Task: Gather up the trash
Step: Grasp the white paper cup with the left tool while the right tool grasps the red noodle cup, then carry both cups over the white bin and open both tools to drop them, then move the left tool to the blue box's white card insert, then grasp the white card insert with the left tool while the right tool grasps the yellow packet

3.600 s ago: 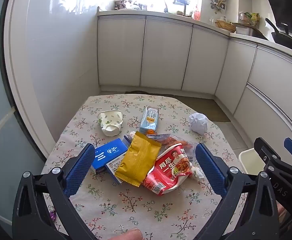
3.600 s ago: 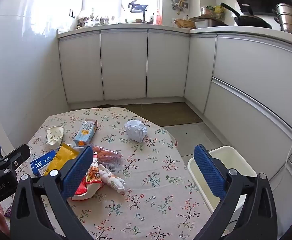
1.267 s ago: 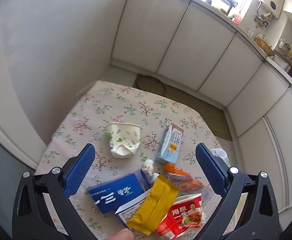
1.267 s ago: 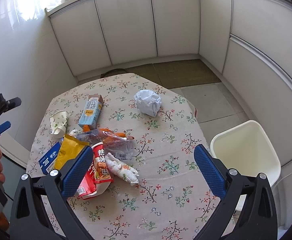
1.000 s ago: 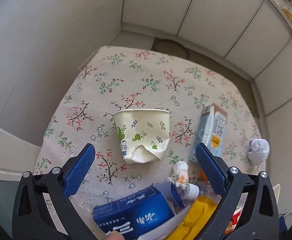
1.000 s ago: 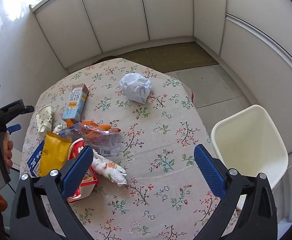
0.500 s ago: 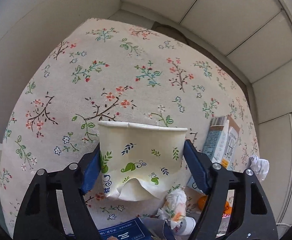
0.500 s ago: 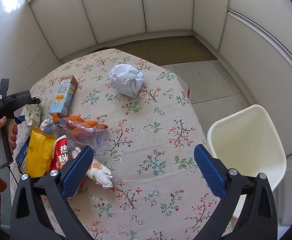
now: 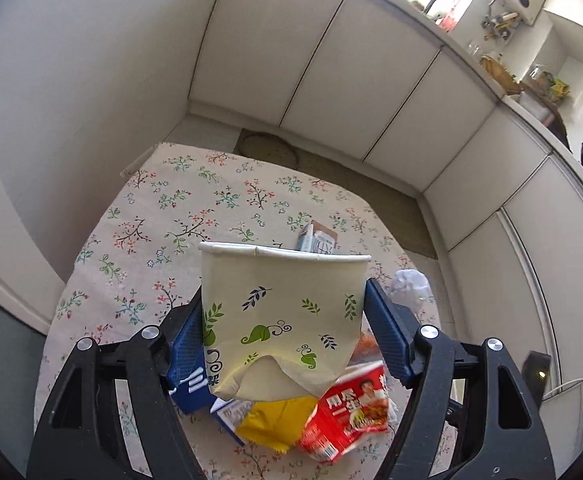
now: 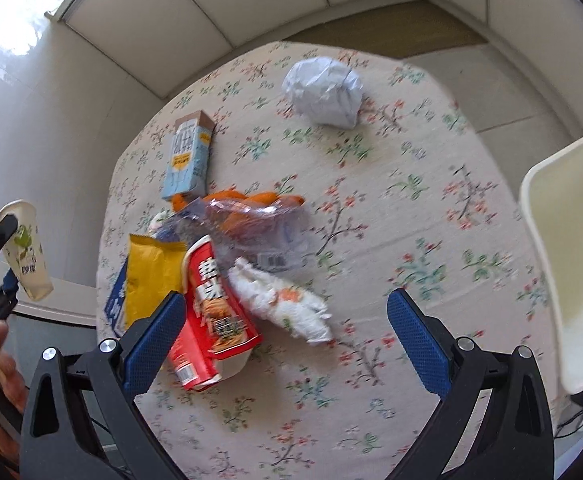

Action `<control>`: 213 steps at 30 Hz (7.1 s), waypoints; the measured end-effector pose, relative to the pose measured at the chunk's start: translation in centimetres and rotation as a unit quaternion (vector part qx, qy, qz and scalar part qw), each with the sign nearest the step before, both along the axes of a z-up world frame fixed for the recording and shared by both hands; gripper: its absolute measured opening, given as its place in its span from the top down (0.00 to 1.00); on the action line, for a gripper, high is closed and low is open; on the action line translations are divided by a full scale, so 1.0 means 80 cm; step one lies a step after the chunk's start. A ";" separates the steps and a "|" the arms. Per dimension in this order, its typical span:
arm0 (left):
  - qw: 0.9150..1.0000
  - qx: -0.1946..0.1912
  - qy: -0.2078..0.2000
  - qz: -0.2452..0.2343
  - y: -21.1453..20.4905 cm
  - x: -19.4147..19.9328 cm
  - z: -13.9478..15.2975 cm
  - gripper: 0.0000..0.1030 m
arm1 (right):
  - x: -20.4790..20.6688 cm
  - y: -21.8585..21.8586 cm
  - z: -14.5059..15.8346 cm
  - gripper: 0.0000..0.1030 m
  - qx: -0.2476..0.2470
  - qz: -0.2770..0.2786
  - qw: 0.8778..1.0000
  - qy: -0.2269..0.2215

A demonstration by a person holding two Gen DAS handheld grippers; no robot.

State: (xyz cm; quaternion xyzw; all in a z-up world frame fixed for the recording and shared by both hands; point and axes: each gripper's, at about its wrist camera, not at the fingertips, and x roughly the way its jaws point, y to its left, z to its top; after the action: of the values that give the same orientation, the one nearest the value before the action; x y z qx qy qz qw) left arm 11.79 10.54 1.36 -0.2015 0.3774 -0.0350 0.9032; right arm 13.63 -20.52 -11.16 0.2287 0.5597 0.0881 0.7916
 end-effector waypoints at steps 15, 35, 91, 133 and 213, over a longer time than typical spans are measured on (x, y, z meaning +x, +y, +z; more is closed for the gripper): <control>0.999 0.019 -0.037 -0.019 -0.007 -0.057 0.003 0.31 | 0.020 0.079 -0.032 0.55 -0.031 0.092 0.995 0.004; 1.000 -0.003 -0.025 -0.008 -0.013 -0.047 -0.009 0.30 | -0.035 0.047 0.057 0.80 -0.068 0.079 0.988 -0.111; 0.929 -0.078 0.118 -0.343 -0.508 0.024 -0.173 0.20 | -0.193 -0.378 0.052 0.32 -0.267 -0.283 0.920 -0.038; 0.978 0.108 0.166 -0.066 -0.038 0.025 -0.143 0.08 | -0.053 0.027 0.064 0.14 -0.286 0.005 0.945 -0.156; 0.994 0.071 0.082 -0.009 0.032 -0.034 -0.035 0.49 | 0.030 0.227 -0.016 0.75 -0.217 0.181 0.948 -0.148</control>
State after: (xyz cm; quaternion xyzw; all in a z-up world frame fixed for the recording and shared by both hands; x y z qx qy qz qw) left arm 9.09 13.06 -1.46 -0.1360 0.4534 0.0006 0.8809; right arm 16.03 -2.33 -12.44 -0.0695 0.4739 0.1389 0.8668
